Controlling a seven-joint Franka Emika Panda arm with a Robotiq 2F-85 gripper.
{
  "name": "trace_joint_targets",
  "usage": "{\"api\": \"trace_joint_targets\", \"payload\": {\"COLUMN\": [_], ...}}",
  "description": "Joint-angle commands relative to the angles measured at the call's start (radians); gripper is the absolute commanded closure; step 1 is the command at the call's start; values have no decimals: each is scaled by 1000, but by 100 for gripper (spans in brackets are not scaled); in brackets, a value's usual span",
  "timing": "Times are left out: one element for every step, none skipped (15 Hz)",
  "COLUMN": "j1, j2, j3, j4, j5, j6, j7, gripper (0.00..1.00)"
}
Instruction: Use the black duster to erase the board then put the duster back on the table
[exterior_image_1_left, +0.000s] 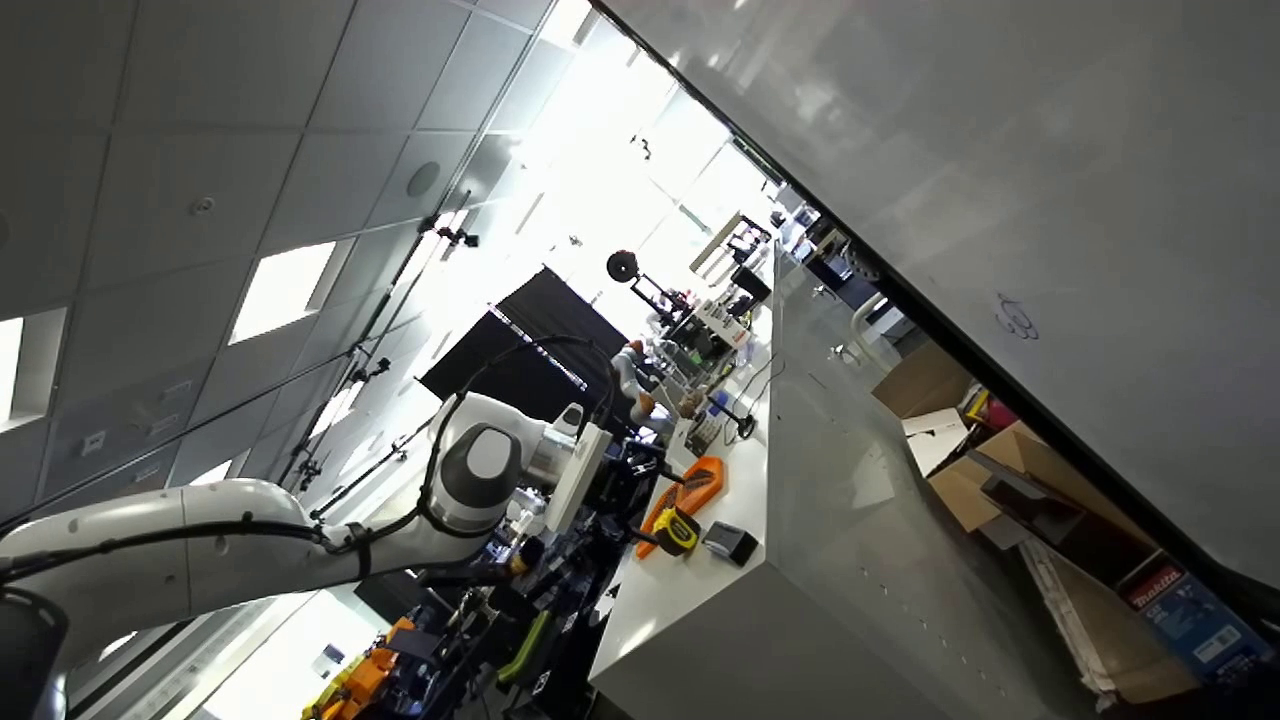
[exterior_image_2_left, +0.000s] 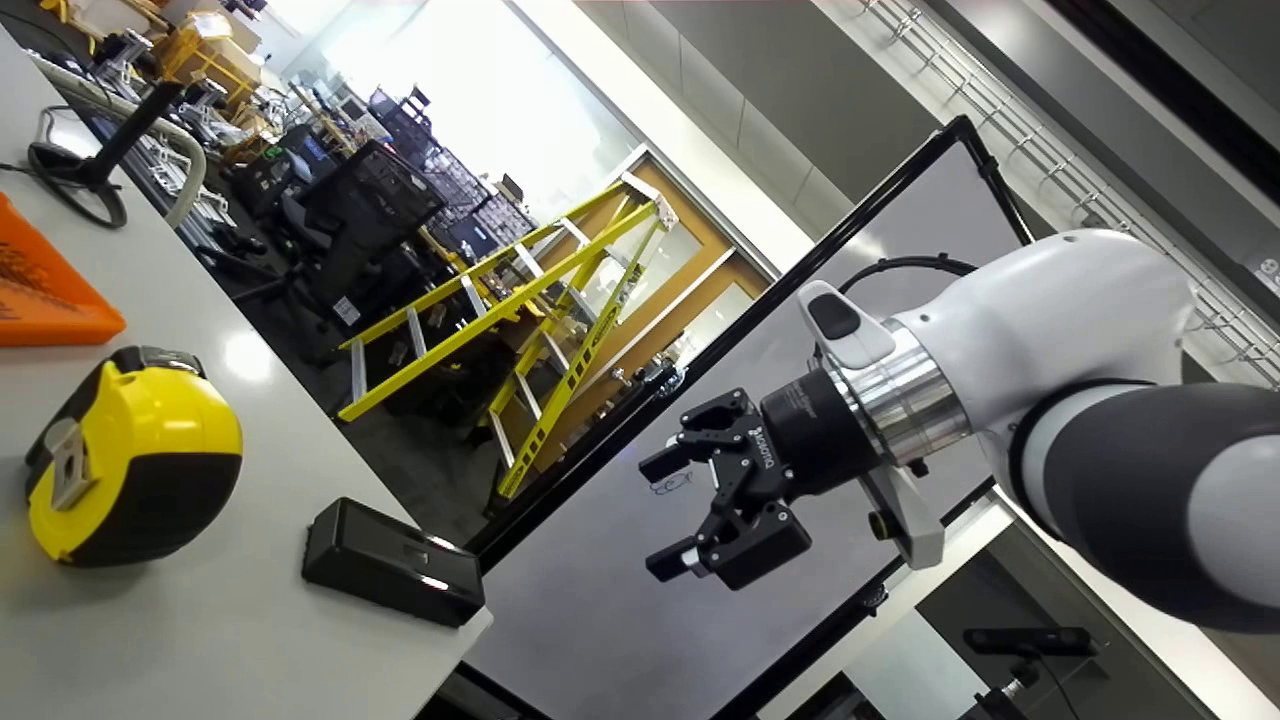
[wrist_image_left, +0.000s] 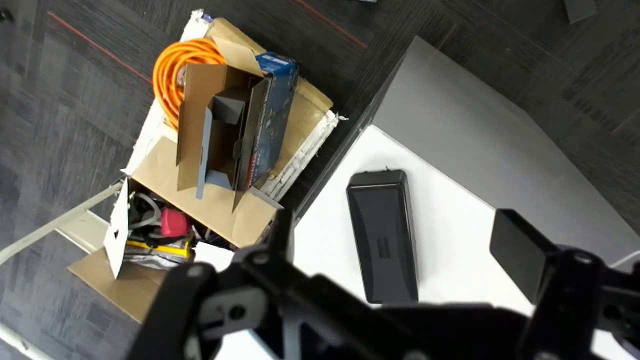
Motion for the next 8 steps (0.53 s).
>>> {"api": "trace_joint_targets", "payload": {"j1": [2,1,-3,-5,-8,-12,-15,-18], "j2": [91,112,130,149,168,184,203,221], "j3": [5,8,13,18,23,29,36,42], "j4": [53,62,71,81,91,100,113,126], "j5": [59,80,94,113,127,136,144,144], "j6": [50,56,58,60,63,63,63,62], "j7": [-97,-119,-138,-157,-172,-182,-191,-195], "gripper": [0,0,0,0,0,0,0,0]}}
